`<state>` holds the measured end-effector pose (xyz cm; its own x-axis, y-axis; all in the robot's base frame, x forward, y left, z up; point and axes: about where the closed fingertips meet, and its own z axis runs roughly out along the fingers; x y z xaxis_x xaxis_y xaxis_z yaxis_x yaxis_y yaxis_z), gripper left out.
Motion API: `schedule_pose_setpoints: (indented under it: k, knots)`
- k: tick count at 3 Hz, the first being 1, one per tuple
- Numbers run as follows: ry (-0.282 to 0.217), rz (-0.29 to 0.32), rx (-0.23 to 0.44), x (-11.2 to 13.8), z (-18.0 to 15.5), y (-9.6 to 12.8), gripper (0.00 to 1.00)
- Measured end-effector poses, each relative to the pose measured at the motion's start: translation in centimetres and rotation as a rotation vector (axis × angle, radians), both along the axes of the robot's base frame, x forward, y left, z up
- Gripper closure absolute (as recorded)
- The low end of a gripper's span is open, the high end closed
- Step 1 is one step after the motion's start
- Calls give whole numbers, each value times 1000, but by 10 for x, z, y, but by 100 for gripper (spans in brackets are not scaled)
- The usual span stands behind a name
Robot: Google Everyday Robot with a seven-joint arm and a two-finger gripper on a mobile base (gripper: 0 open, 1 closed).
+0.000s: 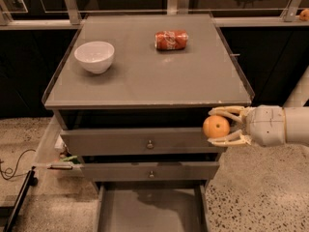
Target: Pick orange from bottom drawer and place on counter
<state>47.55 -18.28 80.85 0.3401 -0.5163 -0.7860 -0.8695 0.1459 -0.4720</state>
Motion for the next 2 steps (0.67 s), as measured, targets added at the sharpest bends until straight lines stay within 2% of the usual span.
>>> schedule_pose_setpoints:
  k: [1,2]
  knots:
    - [-13,22,5,7,8,11,100]
    - [-52,57,2,28,44,31,100]
